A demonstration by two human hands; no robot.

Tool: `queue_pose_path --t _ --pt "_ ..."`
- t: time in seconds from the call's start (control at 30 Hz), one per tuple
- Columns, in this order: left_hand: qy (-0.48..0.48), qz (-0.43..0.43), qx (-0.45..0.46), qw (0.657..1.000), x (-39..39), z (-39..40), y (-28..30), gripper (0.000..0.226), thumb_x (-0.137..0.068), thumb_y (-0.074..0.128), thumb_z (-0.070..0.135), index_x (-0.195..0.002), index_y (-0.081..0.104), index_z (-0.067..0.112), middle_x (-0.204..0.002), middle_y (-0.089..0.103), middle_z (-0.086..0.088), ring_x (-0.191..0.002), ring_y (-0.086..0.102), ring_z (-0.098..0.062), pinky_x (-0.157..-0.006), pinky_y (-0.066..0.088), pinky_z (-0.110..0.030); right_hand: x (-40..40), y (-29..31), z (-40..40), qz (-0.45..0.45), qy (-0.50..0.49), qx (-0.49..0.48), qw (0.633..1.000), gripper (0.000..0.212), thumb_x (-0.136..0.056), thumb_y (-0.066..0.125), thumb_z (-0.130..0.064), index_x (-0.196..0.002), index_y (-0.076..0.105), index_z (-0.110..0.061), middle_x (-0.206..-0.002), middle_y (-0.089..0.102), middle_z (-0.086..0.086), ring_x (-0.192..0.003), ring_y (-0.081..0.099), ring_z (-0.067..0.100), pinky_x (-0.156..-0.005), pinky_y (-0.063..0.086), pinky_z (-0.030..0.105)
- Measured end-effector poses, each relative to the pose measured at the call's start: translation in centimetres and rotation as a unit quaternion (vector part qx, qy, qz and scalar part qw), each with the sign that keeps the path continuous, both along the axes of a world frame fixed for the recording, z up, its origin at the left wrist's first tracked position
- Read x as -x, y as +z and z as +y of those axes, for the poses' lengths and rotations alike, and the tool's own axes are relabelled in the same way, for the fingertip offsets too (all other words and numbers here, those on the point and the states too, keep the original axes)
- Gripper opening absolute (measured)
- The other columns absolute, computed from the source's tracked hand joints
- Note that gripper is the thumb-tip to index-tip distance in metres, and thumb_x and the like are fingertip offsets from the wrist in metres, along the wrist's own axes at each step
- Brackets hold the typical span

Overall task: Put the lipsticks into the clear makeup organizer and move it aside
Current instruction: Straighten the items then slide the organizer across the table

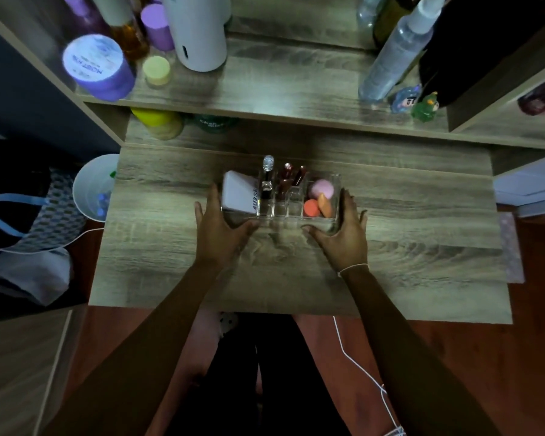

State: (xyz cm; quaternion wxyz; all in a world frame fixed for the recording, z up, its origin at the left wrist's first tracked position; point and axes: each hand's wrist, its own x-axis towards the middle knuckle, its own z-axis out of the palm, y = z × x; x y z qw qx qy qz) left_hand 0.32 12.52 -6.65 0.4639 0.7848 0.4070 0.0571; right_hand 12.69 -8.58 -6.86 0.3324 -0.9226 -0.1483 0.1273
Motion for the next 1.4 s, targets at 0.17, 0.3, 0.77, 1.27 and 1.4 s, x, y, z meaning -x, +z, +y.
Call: queue_pose_path --t 0.17,0.3,0.77,1.27,1.4 --pt "0.020 -0.013 -0.009 1.000 -0.5 -0.1 -0.2 0.105 -0.064 0.083 0.039 -0.146 0.019 0.024 -0.152 0.034 -0.007 -0.145 -0.001 -0.036 -0.115 0.019 -0.057 0.1 -0.4 0.4 -0.041 0.012 0.008 0.999 0.094 -0.075 0.071 -0.053 -0.149 0.025 -0.017 -0.151 0.039 0.012 -0.145 0.022 0.026 -0.120 0.000 0.048" --pt "0.009 -0.016 -0.021 1.000 -0.4 -0.1 -0.2 0.098 -0.064 0.082 0.040 -0.143 0.026 0.024 -0.149 0.038 -0.007 -0.144 0.005 -0.038 -0.114 0.022 -0.060 0.1 -0.5 0.5 -0.053 0.005 0.001 0.999 0.087 -0.078 0.066 -0.055 -0.147 0.030 -0.015 -0.149 0.043 0.013 -0.145 0.025 0.026 -0.121 0.003 0.047" --pt "-0.001 -0.015 -0.039 0.999 -1.0 -0.6 0.0 0.098 -0.064 0.081 0.042 -0.143 0.027 0.023 -0.150 0.035 -0.009 -0.144 0.010 -0.038 -0.114 0.026 -0.060 0.2 -0.7 0.1 -0.073 -0.007 -0.030 0.997 0.085 -0.078 0.061 -0.060 -0.143 0.036 -0.013 -0.144 0.049 0.012 -0.139 0.037 0.027 -0.121 0.010 0.046" --pt "-0.050 -0.013 -0.044 0.998 -4.2 -4.7 0.0 0.092 -0.065 0.078 0.048 -0.139 0.033 0.019 -0.148 0.040 -0.008 -0.145 0.010 -0.035 -0.117 0.020 -0.057 -1.7 -0.4 -4.8 -0.082 -0.056 0.002 0.995 0.087 -0.077 0.068 -0.052 -0.144 0.035 -0.006 -0.148 0.037 0.025 -0.141 0.030 0.035 -0.119 0.017 0.047" --pt "-0.067 -0.036 -0.057 0.996 -5.4 -6.3 -0.3 0.092 -0.064 0.078 0.051 -0.138 0.033 0.019 -0.146 0.042 -0.009 -0.143 0.009 -0.020 -0.115 0.018 -0.062 -2.4 -0.3 -6.7 -0.082 -0.071 -0.002 0.994 0.083 -0.078 0.071 -0.046 -0.143 0.038 -0.006 -0.147 0.040 0.025 -0.141 0.031 0.035 -0.118 0.020 0.051"
